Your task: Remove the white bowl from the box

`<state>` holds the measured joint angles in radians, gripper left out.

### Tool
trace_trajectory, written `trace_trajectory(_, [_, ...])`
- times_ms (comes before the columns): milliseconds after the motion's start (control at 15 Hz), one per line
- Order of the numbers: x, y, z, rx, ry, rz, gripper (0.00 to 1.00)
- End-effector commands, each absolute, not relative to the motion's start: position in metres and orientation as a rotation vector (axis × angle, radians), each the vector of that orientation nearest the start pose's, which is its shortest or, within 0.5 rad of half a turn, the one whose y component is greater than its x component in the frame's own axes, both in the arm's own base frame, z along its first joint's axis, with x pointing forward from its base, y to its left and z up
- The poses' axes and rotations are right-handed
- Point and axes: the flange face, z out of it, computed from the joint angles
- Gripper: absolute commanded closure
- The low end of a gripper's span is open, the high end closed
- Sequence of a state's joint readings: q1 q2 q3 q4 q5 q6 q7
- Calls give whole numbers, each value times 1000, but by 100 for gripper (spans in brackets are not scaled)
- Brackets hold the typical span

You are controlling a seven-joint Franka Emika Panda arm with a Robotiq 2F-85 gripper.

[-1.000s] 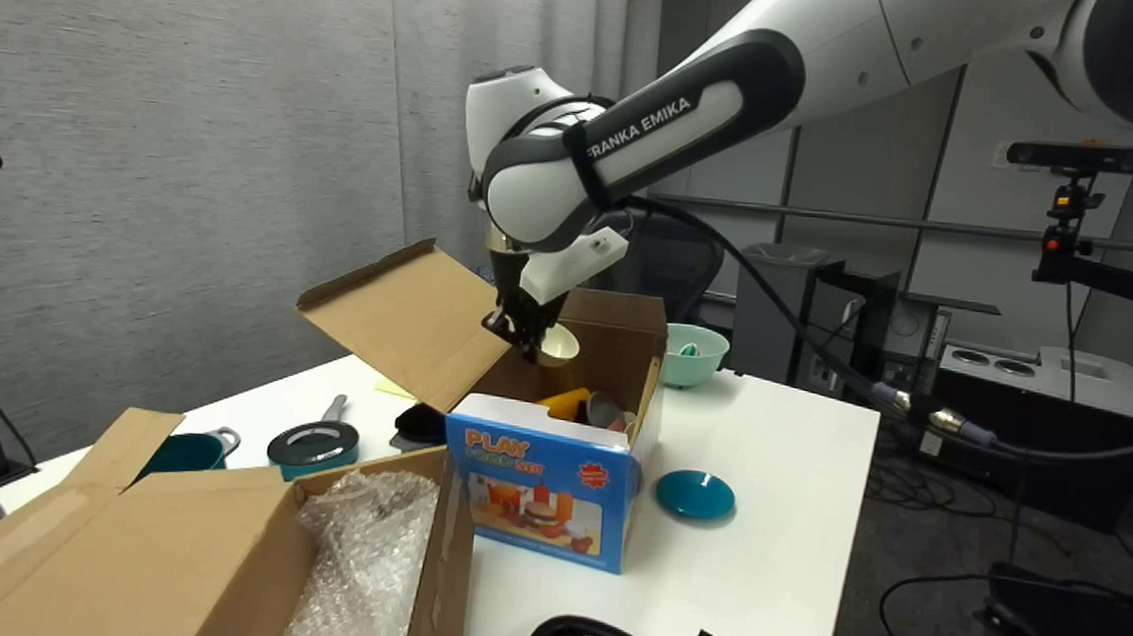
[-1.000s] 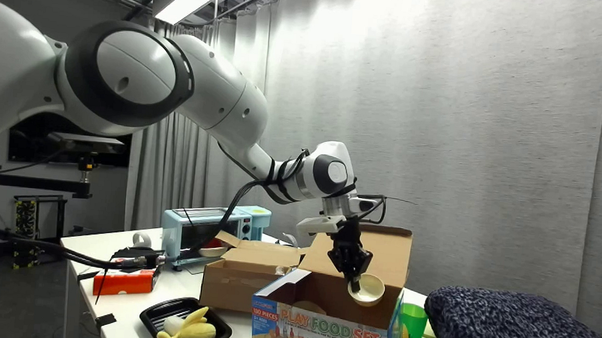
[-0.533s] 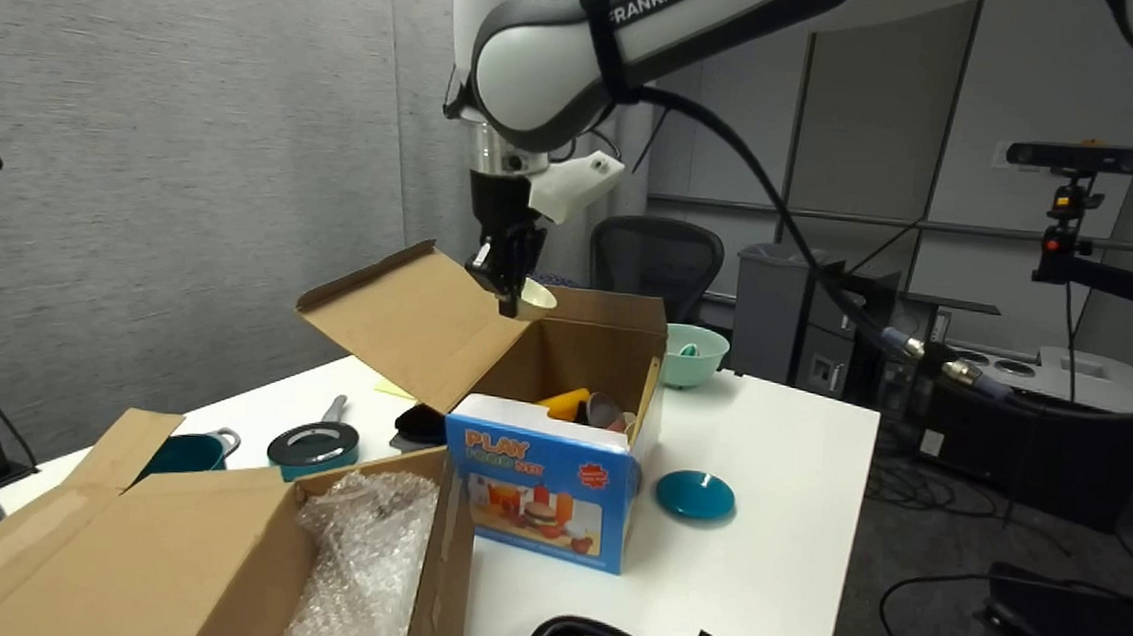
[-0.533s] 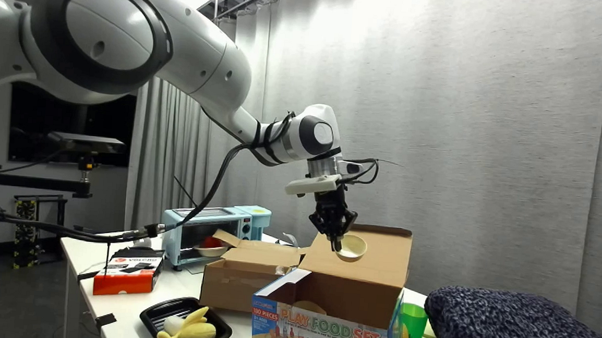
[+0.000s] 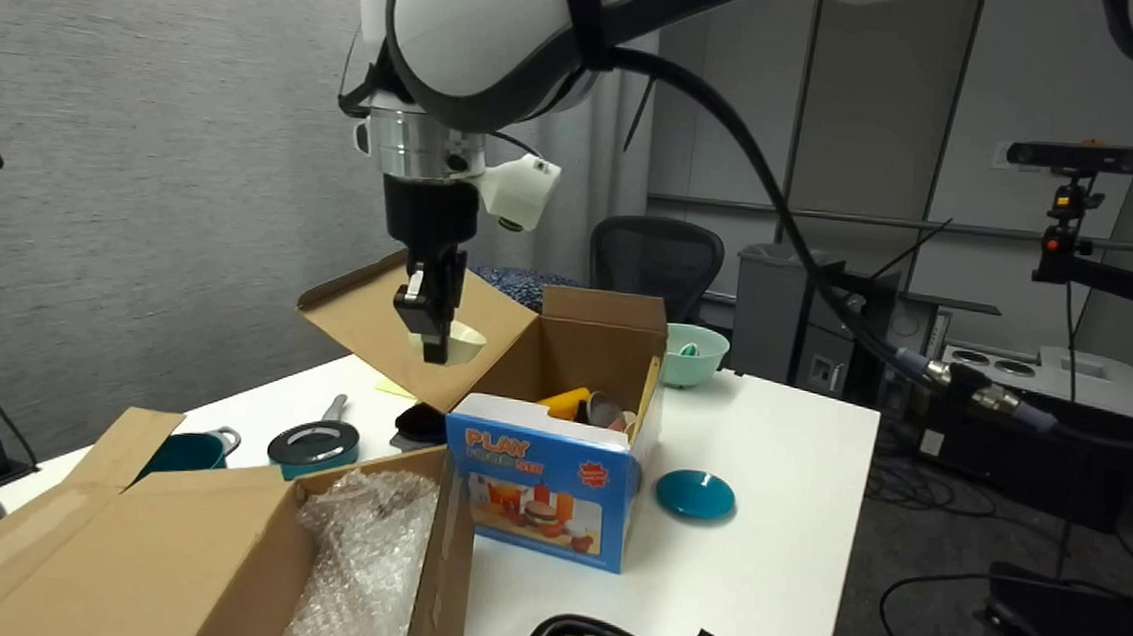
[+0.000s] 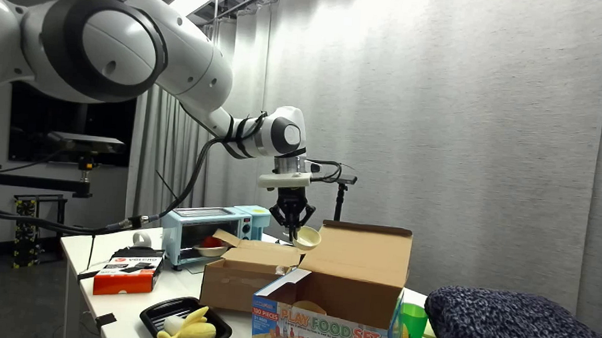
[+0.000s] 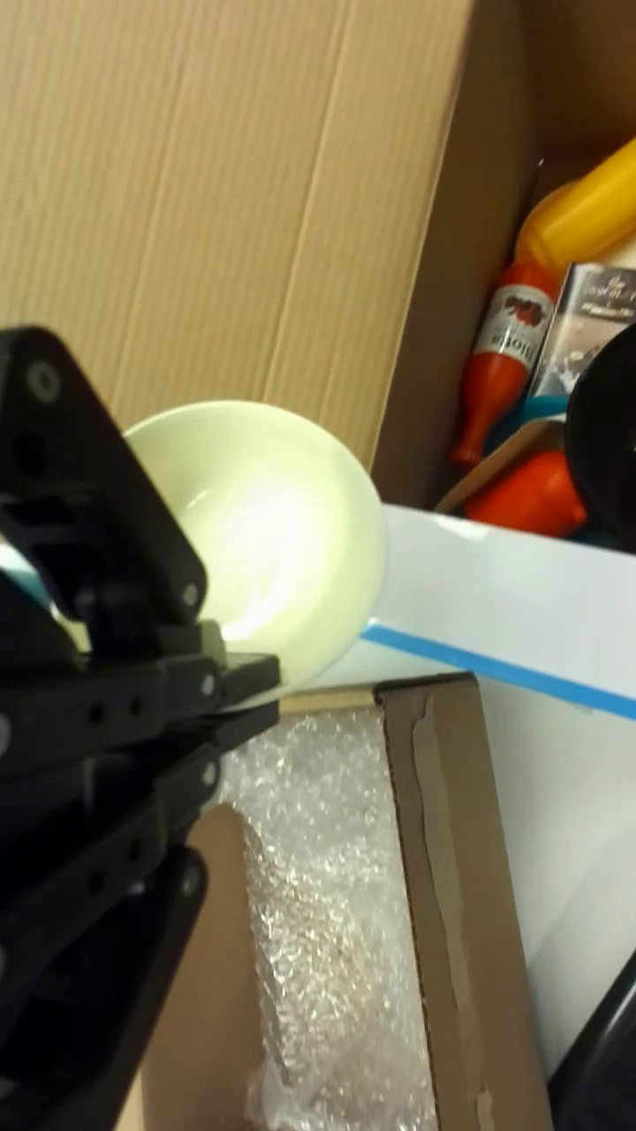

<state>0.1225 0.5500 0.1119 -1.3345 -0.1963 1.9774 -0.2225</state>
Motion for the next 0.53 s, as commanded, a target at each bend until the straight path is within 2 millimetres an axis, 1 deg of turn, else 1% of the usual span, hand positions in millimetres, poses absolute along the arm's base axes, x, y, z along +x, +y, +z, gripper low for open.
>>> trace_trajectory(0, [709,164,414,-3076,-1011,-115,99])
trace_trajectory(133, [706,173,400,-3050,-1084,-44,99])
trace_trajectory(200, [704,175,389,-3044,-1122,6,99])
trace_trajectory(467, [695,174,355,-2979,-1229,209,99])
